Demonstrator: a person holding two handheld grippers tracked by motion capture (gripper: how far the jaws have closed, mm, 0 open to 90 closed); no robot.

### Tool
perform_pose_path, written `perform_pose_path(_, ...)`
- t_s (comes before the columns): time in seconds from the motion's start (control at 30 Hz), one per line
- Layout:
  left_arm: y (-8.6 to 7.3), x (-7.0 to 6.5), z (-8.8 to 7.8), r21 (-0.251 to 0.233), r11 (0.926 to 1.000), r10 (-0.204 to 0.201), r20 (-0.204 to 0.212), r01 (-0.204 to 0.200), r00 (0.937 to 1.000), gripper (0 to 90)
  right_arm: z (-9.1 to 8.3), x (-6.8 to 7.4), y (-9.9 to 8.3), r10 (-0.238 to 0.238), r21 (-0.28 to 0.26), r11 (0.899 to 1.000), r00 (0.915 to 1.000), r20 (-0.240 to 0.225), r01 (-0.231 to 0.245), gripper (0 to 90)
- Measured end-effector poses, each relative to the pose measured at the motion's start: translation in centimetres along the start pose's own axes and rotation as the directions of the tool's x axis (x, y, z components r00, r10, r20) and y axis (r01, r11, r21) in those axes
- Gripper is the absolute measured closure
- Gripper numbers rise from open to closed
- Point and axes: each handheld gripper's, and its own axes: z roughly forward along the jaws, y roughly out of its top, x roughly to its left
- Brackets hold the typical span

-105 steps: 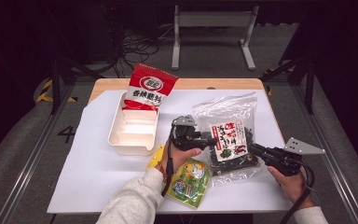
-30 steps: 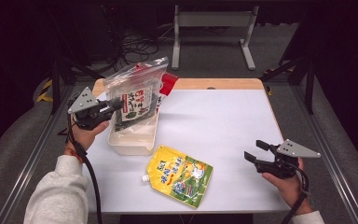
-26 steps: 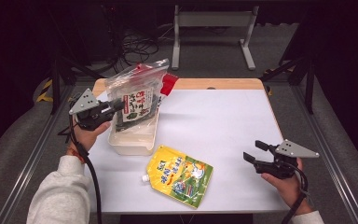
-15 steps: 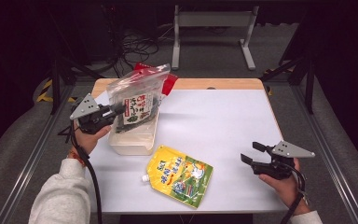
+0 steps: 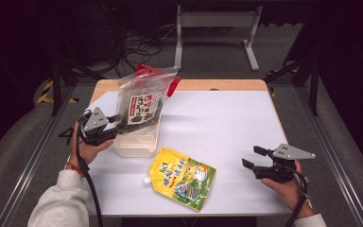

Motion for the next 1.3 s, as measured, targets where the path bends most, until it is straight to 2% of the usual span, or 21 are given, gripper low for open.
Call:
perform_pose_path(0.1,-0.5,0.0,-0.2,0.004,1.0000,0.006,0.000,-0.006,1.0000,73.8,0.3,0.1,0.0,-0.004,0.013,1.000,1.0000,-0.007,0.004,28.3)
perform_pose_path(0.13,-0.8,0.1,-0.3,-0.002,0.9999,0.010,0.002,-0.010,0.9999,73.8,0.3,0.1,0.0,-0.004,0.013,1.000,1.0000,-0.007,0.004,28.3)
perform_pose_path(0.17,-0.8,0.1,-0.3,-0.003,0.9999,0.011,0.003,-0.011,0.9999,79.2,0.4,0.2,0.0,-0.010,0.023,1.000,0.9999,-0.014,0.010,28.1)
perform_pose_path(0.23,-0.6,0.0,-0.1,-0.008,0.9996,0.026,-0.006,-0.026,0.9997,83.2,0.5,0.3,-0.1,-0.010,0.027,1.000,0.9997,-0.022,0.010,28.0)
perform_pose_path(0.3,-0.4,0.1,0.1,-0.041,0.9987,0.030,-0.004,-0.030,0.9995,84.5,0.6,0.3,-0.1,-0.011,0.030,0.999,0.9996,-0.027,0.012,28.0)
perform_pose_path(0.37,-0.3,0.2,0.3,-0.053,0.9983,0.025,-0.024,-0.026,0.9994,85.1,0.7,0.3,-0.1,-0.008,0.031,0.999,0.9995,-0.032,0.009,27.9)
perform_pose_path(0.5,-0.5,0.4,0.5,-0.072,0.9974,0.009,-0.017,-0.011,0.9998,85.8,0.8,0.2,-0.2,-0.006,0.038,0.999,0.9993,-0.038,0.007,27.9)
perform_pose_path(0.63,-1.0,0.6,0.6,-0.073,0.9973,0.006,-0.012,-0.006,0.9999,86.1,1.0,0.4,-0.2,-0.009,0.043,0.999,0.9989,-0.046,0.011,27.9)
perform_pose_path(0.73,-1.4,0.6,0.6,-0.053,0.9985,0.013,-0.014,-0.014,0.9998,86.2,1.1,0.5,-0.2,-0.013,0.046,0.999,0.9986,-0.051,0.015,27.9)
perform_pose_path(0.9,-2.0,0.6,0.6,-0.057,0.9984,0.002,0.012,-0.001,0.9999,87.7,1.3,0.7,-0.2,-0.017,0.055,0.998,0.9979,-0.063,0.021,27.9)
perform_pose_path(1.0,-2.6,0.8,0.7,-0.074,0.9966,-0.034,0.040,0.037,0.9986,88.6,1.4,0.7,-0.3,-0.019,0.060,0.998,0.9975,-0.067,0.023,27.9)
perform_pose_path(1.1,-2.7,0.7,0.8,-0.067,0.9970,-0.038,0.032,0.040,0.9988,88.8,1.4,0.7,-0.3,-0.020,0.063,0.998,0.9973,-0.071,0.025,27.8)
perform_pose_path(1.27,-3.0,0.6,0.9,-0.059,0.9960,-0.065,0.038,0.067,0.9972,89.0,1.6,0.9,-0.2,-0.026,0.068,0.997,0.9968,-0.076,0.032,27.8)
perform_pose_path(1.3,-3.3,0.7,1.0,-0.060,0.9946,-0.081,0.047,0.084,0.9956,89.0,1.6,0.9,-0.2,-0.026,0.068,0.997,0.9967,-0.077,0.031,27.8)
